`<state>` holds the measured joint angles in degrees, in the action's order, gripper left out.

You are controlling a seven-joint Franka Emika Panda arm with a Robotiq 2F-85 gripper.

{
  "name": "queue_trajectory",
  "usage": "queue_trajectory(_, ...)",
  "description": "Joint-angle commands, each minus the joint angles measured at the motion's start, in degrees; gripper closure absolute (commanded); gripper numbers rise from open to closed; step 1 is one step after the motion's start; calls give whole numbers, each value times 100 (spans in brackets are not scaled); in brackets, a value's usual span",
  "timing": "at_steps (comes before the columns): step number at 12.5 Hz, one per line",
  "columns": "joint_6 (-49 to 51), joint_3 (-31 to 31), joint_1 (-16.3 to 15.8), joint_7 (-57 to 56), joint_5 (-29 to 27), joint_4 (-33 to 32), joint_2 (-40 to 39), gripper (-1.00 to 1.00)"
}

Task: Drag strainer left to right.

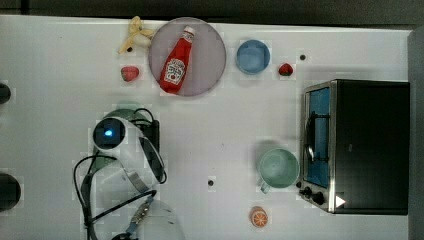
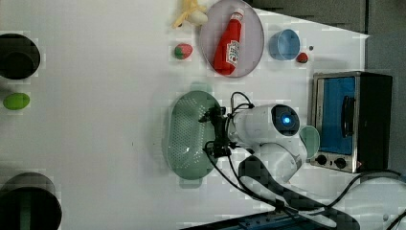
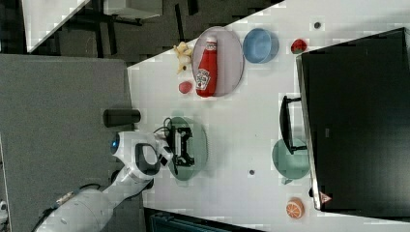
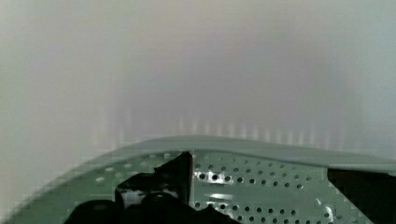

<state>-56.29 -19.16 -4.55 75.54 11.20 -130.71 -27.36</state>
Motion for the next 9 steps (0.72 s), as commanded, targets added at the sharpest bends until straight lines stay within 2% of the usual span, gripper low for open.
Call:
queue_trajectory(1,-27,169,297,-375,-59,76,302,-100)
queue_trajectory(9,-50,704,673,-1499,-59,-183,530,-100)
